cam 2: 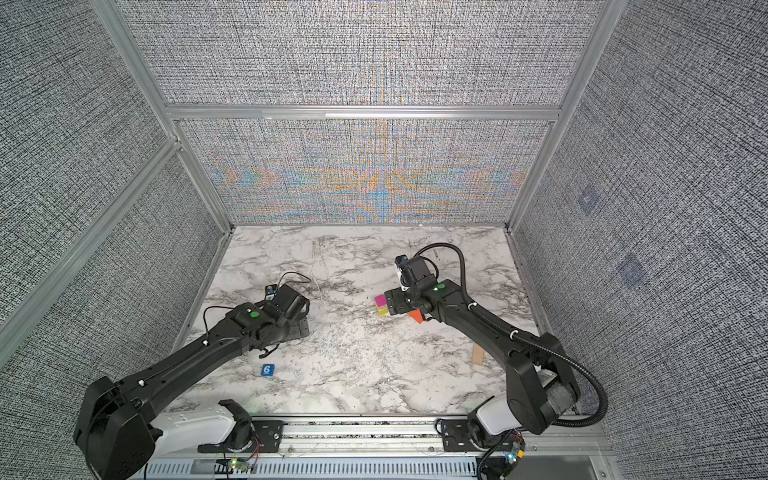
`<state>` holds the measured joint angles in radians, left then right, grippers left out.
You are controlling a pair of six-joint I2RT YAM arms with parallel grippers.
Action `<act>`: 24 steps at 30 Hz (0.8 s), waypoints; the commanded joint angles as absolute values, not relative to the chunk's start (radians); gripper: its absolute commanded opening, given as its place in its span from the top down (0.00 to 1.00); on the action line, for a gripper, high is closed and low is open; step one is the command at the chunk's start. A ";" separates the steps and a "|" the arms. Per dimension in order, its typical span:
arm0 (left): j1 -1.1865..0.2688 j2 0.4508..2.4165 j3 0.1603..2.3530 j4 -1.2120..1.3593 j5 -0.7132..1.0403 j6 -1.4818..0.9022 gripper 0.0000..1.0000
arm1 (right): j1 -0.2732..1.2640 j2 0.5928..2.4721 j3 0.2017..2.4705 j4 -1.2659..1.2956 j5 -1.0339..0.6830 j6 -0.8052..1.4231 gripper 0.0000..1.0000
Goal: Build the wood block tower
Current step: 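Open the right gripper and lift away from the magenta cube, then move the left gripper down over the blue 6 cube while the right arm draws back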
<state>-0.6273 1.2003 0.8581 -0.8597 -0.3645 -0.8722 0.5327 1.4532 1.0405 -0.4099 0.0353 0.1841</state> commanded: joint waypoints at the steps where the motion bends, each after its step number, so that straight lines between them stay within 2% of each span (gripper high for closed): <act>1: -0.588 1.164 0.814 -0.919 -0.337 -0.946 0.02 | 0.510 1.422 1.004 -0.316 -0.076 0.236 0.09; 7: -0.521 1.126 0.742 -0.949 -0.281 -0.996 0.04 | 0.487 1.367 0.888 -0.224 -0.147 0.313 0.09; 11: -0.507 1.122 0.709 -0.955 -0.266 -1.020 0.07 | 0.478 1.365 0.888 -0.230 -0.164 0.339 0.09; 19: -0.494 1.068 0.627 -0.910 -0.274 -1.089 0.20 | 0.474 1.331 0.870 -0.225 -0.172 0.360 0.09; 24: -0.482 1.089 0.600 -0.900 -0.279 -1.131 0.20 | 0.474 1.296 0.843 -0.195 -0.173 0.374 0.06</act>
